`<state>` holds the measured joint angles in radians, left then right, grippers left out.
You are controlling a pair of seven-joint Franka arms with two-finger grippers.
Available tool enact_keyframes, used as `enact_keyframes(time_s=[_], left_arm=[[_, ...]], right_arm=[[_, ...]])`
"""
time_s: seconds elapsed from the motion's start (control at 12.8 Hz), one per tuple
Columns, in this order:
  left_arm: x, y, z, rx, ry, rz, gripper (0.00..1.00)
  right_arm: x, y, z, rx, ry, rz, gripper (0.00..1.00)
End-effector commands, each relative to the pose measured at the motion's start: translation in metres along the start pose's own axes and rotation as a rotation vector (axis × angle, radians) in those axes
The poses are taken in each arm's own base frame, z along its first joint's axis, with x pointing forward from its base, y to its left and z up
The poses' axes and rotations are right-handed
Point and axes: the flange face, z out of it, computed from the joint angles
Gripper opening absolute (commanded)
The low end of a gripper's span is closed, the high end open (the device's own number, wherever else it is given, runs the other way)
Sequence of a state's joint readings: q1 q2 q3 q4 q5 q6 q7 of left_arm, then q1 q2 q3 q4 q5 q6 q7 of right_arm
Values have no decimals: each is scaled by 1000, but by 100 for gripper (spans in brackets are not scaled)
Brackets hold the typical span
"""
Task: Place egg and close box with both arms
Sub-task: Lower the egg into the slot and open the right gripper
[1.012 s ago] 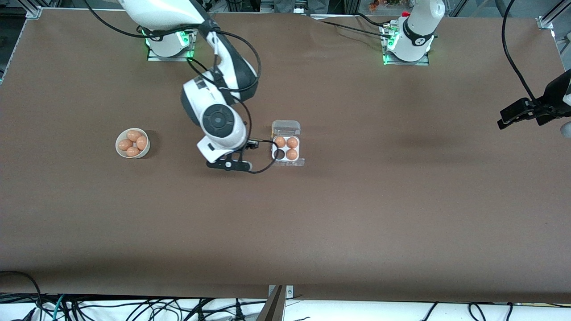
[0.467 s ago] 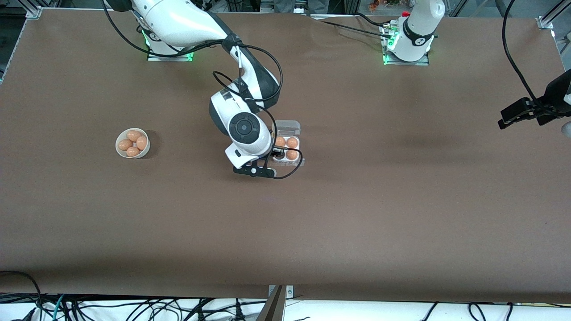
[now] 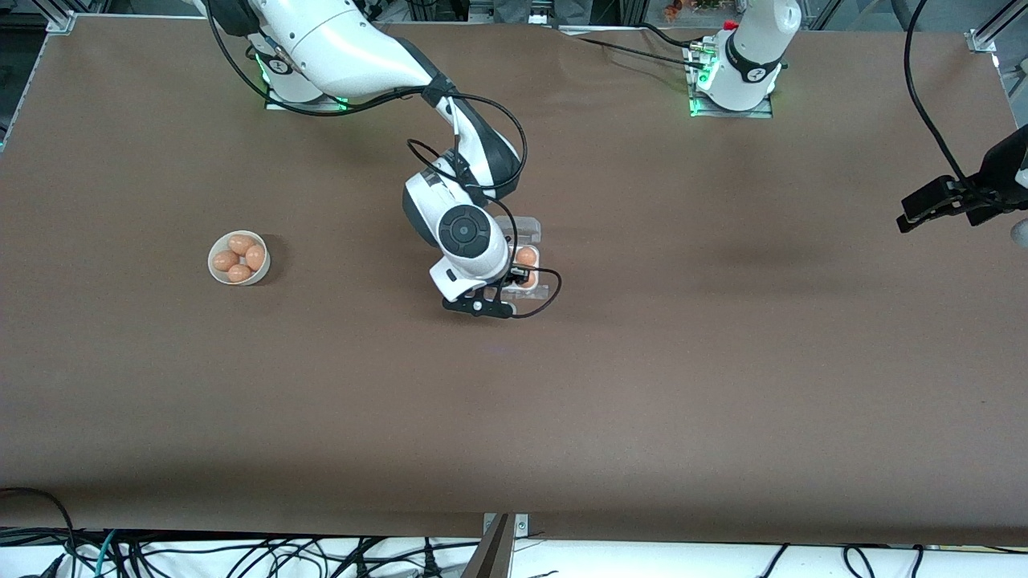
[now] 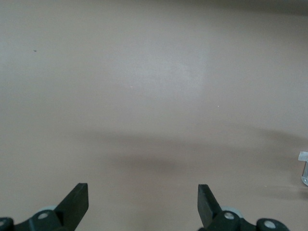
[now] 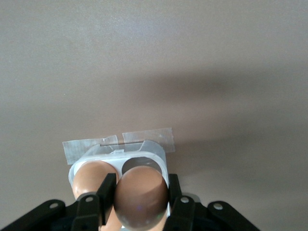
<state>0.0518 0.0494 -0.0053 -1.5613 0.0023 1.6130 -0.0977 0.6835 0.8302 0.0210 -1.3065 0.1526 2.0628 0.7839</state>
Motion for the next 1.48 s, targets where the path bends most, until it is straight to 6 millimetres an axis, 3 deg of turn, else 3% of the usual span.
enact_keyframes(time_s=[0.0,0.54,0.93,1.09,1.4], left_arm=[[1,1,-7,-3,1,14,100],[1,0,-7,-3,1,12,100],[2,0,-6,-3,-1,11,100],[1,1,-7,-3,1,12,100],[1,0,-7,-1,1,12,100]], right_arm=[[1,-6,-2,18,-12,13,22],[-7,-10,6,23,-49,14,23],[-7,-7,15,8,-59,9,32],[-6,-7,14,14,-50,22,98],[-4,-10,-3,13,-9,-50,100]])
